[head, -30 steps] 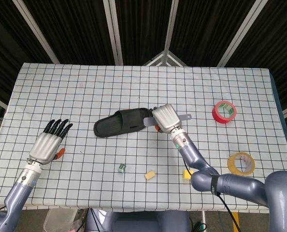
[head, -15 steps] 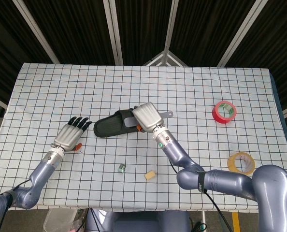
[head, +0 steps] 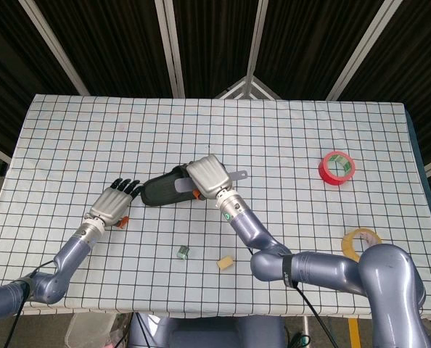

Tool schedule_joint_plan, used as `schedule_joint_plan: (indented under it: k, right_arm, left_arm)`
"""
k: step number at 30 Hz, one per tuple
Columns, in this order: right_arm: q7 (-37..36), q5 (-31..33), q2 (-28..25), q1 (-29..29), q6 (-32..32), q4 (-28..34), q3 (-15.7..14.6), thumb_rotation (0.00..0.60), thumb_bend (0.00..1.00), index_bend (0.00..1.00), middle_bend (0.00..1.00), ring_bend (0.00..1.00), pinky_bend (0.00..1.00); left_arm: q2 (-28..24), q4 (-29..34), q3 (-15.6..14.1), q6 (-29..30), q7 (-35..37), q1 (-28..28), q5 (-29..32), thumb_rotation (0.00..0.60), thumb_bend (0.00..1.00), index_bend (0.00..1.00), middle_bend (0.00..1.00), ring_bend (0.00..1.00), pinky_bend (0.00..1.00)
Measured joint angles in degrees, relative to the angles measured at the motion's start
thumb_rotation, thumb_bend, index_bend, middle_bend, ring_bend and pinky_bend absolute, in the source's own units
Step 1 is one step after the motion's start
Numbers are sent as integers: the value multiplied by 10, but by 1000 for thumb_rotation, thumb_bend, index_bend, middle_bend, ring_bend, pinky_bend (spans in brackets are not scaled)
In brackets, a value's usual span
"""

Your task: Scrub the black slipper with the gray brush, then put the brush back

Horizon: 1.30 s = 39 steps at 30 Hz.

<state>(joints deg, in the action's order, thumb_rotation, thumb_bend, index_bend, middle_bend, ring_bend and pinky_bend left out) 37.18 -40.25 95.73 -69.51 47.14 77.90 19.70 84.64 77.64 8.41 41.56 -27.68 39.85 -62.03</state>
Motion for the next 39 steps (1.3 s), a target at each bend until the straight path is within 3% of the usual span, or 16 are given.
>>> schedule_joint_plan:
  k: [27,39]
  right_arm:
    - [-18,-3,30,-30,6,-23,-12,600,636,770,641,564,576]
    - [-98,-80,74,-26,26,-77,-5,600,635,770,641,564,576]
  left_arm:
    - [12,-32,-33,-10,-13,33,50,600,511,6,17,0,20]
    - [16,-47,-47,-16,-20,43,84,600,511,5,17,0,19]
